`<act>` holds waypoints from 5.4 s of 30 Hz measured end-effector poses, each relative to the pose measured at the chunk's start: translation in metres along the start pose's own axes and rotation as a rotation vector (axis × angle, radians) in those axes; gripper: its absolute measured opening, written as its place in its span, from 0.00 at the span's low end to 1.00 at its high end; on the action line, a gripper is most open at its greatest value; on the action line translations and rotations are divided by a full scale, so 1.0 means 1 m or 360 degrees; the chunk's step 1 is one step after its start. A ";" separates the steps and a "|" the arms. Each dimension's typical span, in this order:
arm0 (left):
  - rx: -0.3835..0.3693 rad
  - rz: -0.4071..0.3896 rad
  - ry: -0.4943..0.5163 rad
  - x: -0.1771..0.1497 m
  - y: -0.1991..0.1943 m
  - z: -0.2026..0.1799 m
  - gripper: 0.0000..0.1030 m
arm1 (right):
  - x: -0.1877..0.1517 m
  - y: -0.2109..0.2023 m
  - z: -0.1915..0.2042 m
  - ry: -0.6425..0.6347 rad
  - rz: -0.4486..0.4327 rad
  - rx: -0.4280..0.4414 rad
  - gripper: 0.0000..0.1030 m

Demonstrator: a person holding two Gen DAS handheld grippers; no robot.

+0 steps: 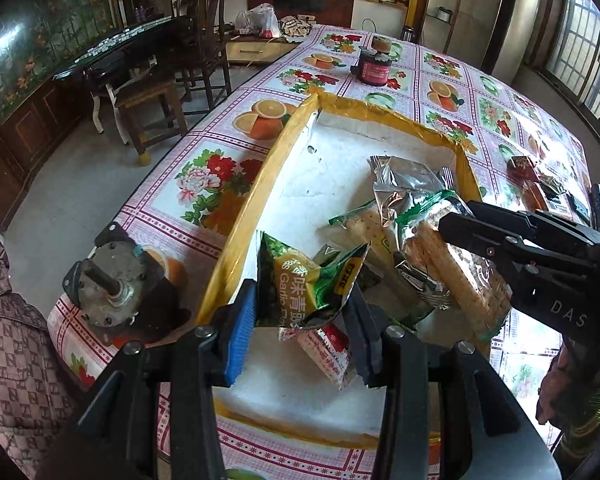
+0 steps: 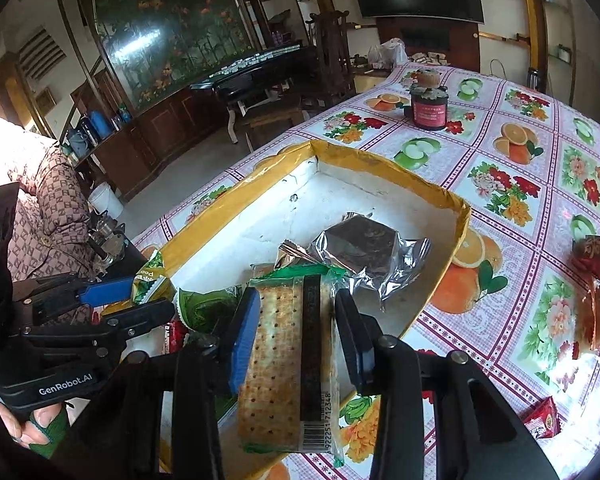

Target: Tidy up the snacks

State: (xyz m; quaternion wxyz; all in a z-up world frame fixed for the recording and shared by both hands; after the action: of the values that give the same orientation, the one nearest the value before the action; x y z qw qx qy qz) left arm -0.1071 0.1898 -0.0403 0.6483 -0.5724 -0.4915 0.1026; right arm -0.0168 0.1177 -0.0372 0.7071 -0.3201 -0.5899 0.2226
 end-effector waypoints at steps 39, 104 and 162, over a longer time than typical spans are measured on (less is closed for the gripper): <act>0.0098 -0.0195 0.0258 -0.020 -0.046 -0.076 0.87 | -0.120 -0.138 -0.089 0.0459 -0.0152 -0.0292 0.56; -0.0266 0.0273 0.0567 -0.037 0.074 -0.245 0.80 | -0.070 -0.079 -0.257 0.0382 0.0005 -0.0593 0.50; -0.0501 0.0393 0.0355 -0.033 0.057 -0.211 0.19 | -0.049 -0.055 -0.221 0.0431 0.0107 -0.0576 0.42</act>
State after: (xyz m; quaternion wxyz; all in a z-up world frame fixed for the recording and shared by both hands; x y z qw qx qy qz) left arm 0.0601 0.0497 -0.0763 0.5839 -0.7300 -0.3531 0.0393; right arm 0.1852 0.0032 -0.0533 0.7030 -0.4882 -0.5091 0.0916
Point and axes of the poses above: each gripper's, at about its wrist camera, not at the fingertips, and y roughly the way its jaws point, z to its left, x to its top, the point moved 1 cm from there along y, roughly the way its jaws point, and after that the axes turned 11 degrees about -y, right-handed, at the moved point
